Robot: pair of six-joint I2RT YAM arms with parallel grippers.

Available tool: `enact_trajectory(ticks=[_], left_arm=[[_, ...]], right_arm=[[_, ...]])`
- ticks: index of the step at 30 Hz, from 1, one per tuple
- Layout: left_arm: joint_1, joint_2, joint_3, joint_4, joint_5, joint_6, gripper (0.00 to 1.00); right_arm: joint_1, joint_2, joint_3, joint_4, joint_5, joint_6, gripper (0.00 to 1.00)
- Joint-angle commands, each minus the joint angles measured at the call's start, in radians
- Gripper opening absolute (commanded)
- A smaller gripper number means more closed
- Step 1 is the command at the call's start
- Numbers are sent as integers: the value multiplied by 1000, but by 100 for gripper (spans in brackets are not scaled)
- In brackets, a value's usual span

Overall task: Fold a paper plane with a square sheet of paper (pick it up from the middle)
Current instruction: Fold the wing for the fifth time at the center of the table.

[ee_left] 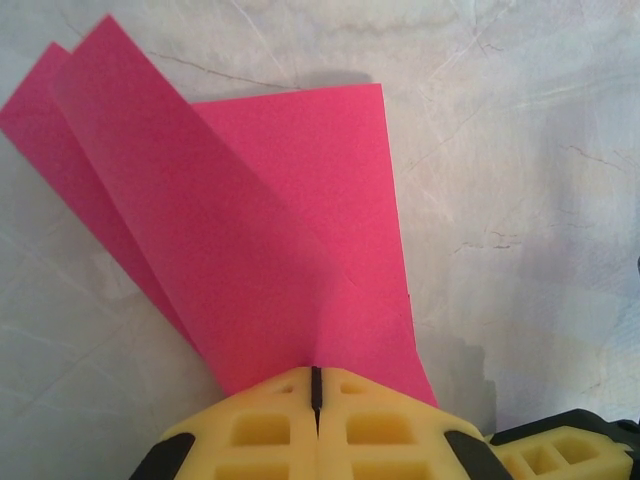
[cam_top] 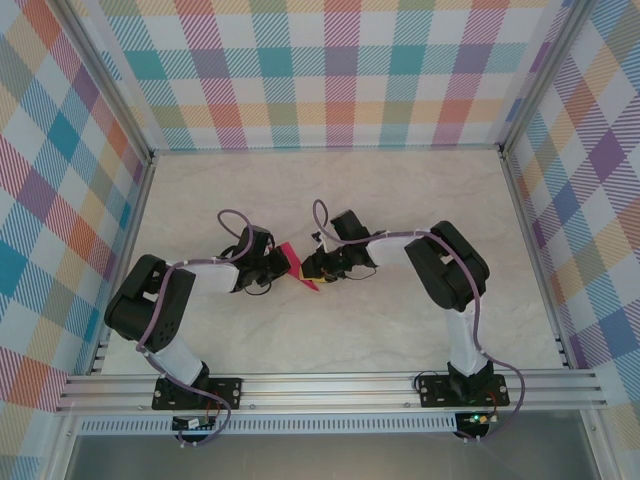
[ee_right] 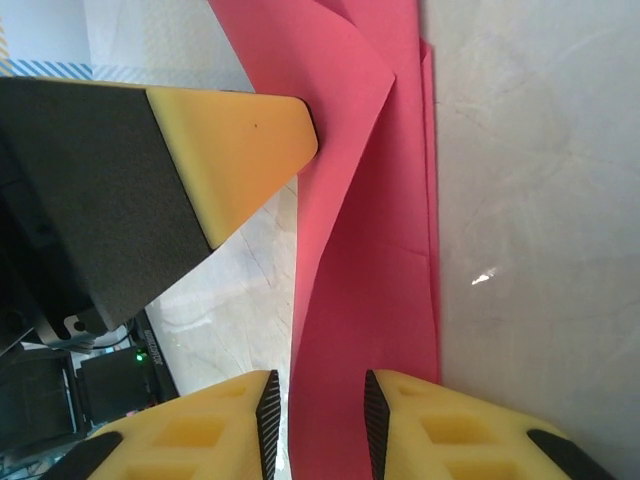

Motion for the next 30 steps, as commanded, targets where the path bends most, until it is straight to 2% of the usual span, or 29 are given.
enact_trajectory(ticks=[1,4,19,22,30], left_arm=[[-4,29,9,-68,-13,16,5],[-6,27,14,-71,-10,16,5],[-6,-12,40,-104,-9,29,7],[-6,-36,50,-109,-10,31,10],[-6,-118,31,-55,2,32,29]], right_arm=[[0,-19,39,-75,16,-88,30],[2,-6,46,-80,24,-94,28],[2,-6,-23,-17,58,-42,8],[-5,-5,-52,29,54,9,5],[-28,-6,-143,208,20,162,0]])
